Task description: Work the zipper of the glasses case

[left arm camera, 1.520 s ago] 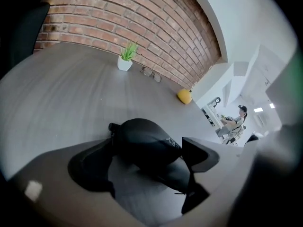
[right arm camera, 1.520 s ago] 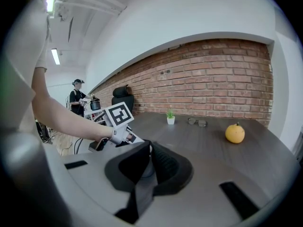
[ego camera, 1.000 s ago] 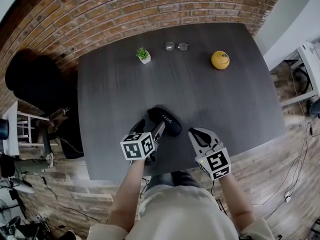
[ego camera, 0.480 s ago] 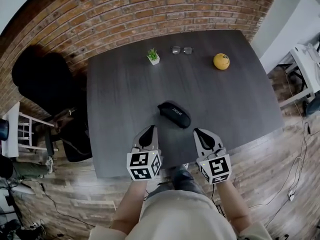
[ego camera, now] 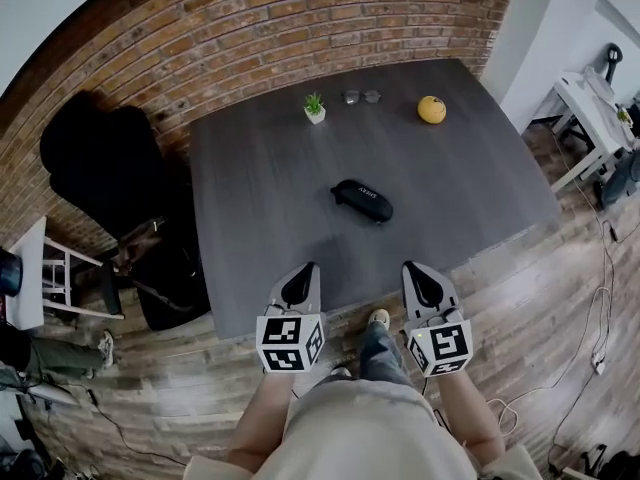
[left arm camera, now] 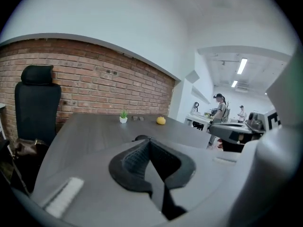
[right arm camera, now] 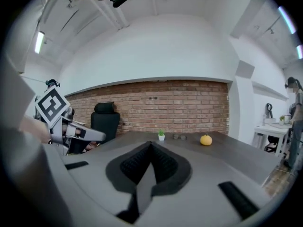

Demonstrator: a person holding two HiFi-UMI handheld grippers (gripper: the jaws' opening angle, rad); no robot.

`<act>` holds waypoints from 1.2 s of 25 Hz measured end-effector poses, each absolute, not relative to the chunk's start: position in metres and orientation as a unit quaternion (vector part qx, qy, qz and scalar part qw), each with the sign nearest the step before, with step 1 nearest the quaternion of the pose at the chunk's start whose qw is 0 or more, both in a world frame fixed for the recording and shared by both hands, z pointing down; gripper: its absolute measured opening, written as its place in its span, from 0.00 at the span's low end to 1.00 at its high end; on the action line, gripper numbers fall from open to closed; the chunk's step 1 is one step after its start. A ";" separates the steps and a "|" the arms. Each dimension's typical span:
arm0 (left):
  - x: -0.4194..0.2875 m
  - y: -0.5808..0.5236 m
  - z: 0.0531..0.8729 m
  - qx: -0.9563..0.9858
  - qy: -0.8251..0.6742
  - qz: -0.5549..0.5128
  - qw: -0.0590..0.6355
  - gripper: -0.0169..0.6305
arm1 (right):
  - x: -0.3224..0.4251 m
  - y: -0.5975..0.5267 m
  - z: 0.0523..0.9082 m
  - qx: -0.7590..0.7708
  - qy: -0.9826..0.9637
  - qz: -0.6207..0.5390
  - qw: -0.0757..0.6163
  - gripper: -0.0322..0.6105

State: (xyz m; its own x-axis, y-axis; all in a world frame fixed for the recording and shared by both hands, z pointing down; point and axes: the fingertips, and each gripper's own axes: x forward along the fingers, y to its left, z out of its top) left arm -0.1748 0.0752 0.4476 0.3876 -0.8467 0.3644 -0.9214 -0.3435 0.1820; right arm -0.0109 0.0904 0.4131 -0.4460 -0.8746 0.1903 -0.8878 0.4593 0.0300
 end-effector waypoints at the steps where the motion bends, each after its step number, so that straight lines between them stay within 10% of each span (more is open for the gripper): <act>1: -0.179 0.084 0.447 0.815 -0.541 0.102 0.181 0.04 | -0.014 0.100 0.411 0.521 -0.849 0.034 0.088 0.05; 30: -0.216 0.211 0.420 0.816 -0.550 0.037 0.175 0.04 | -0.050 0.230 0.383 0.496 -0.866 -0.010 0.060 0.05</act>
State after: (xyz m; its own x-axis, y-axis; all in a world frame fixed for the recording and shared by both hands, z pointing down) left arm -0.2162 0.2109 0.4195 0.3915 -0.8847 0.2531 -0.9106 -0.3328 0.2451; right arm -0.0498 0.2298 0.3832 -0.5007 -0.8605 0.0942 -0.8582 0.5077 0.0763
